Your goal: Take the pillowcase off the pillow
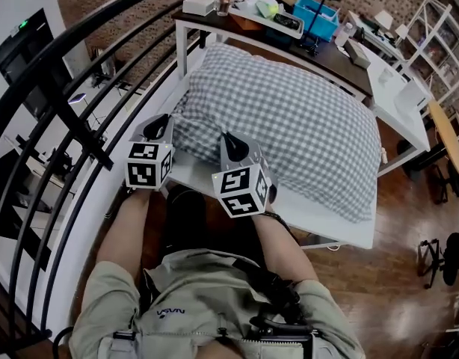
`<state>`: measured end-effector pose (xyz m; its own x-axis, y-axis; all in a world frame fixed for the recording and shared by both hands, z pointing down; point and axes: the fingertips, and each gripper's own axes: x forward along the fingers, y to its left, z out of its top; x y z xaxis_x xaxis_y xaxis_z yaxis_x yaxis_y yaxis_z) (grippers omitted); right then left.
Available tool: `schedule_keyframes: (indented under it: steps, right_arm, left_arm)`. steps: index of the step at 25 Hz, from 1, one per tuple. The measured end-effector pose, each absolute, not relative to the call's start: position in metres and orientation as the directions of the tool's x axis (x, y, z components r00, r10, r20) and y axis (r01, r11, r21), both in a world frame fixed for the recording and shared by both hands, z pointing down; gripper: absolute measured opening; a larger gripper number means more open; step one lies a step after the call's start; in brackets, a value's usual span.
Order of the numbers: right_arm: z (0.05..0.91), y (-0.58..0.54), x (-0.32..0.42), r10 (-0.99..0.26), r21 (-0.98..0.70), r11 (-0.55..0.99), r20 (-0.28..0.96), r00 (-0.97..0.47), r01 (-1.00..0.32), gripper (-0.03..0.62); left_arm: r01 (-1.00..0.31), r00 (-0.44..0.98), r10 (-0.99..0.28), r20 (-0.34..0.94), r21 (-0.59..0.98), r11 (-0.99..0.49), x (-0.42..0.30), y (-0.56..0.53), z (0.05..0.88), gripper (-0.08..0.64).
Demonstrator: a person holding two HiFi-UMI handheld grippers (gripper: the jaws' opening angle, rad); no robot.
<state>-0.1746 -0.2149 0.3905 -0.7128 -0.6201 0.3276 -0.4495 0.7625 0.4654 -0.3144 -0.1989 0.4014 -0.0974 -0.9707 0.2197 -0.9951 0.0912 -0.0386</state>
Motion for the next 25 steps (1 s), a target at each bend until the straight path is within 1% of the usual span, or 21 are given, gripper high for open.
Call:
schedule_keyframes:
  steps: [5, 9, 11, 13, 16, 19, 20, 22, 25]
  right_arm:
    - [0.381, -0.206, -0.127, -0.601, 0.348, 0.793, 0.316, -0.734, -0.500, 0.014]
    - [0.382, -0.214, -0.085, -0.662, 0.329, 0.748, 0.306, -0.684, -0.577, 0.014]
    - [0.378, -0.222, -0.074, -0.697, 0.326, 0.717, 0.294, -0.654, -0.616, 0.014]
    - [0.371, -0.223, -0.072, -0.706, 0.315, 0.708, 0.276, -0.653, -0.632, 0.017]
    - [0.362, -0.197, -0.089, -0.651, 0.311, 0.754, 0.243, -0.719, -0.578, 0.054]
    - [0.359, -0.157, -0.121, -0.530, 0.322, 0.834, 0.239, -0.813, -0.449, 0.117]
    - [0.361, -0.145, -0.132, -0.492, 0.330, 0.853, 0.249, -0.834, -0.405, 0.121]
    - [0.375, -0.133, -0.150, -0.452, 0.358, 0.870, 0.304, -0.838, -0.340, 0.129]
    - [0.405, -0.141, -0.158, -0.482, 0.410, 0.856, 0.411, -0.774, -0.315, 0.125]
  left_arm:
    - [-0.998, -0.051, -0.976, 0.214, -0.053, 0.040, -0.302, -0.190, 0.390, 0.020]
    - [-0.999, 0.012, -0.978, 0.209, -0.049, -0.022, -0.286, -0.187, 0.380, 0.018]
    - [-0.995, 0.073, -0.970, 0.232, -0.042, -0.085, -0.267, -0.188, 0.385, 0.018]
    - [-0.988, 0.128, -0.954, 0.270, -0.049, -0.146, -0.246, -0.190, 0.397, 0.018]
    - [-0.976, 0.176, -0.926, 0.333, -0.063, -0.208, -0.220, -0.188, 0.421, 0.018]
    - [-0.960, 0.234, -0.901, 0.365, -0.062, -0.274, -0.201, -0.179, 0.434, 0.020]
    - [-0.953, 0.259, -0.893, 0.368, -0.056, -0.299, -0.196, -0.175, 0.435, 0.020]
    - [-0.941, 0.298, -0.880, 0.369, -0.042, -0.336, -0.190, -0.167, 0.435, 0.048]
    - [-0.930, 0.339, -0.870, 0.358, -0.011, -0.367, -0.187, -0.156, 0.433, 0.119]
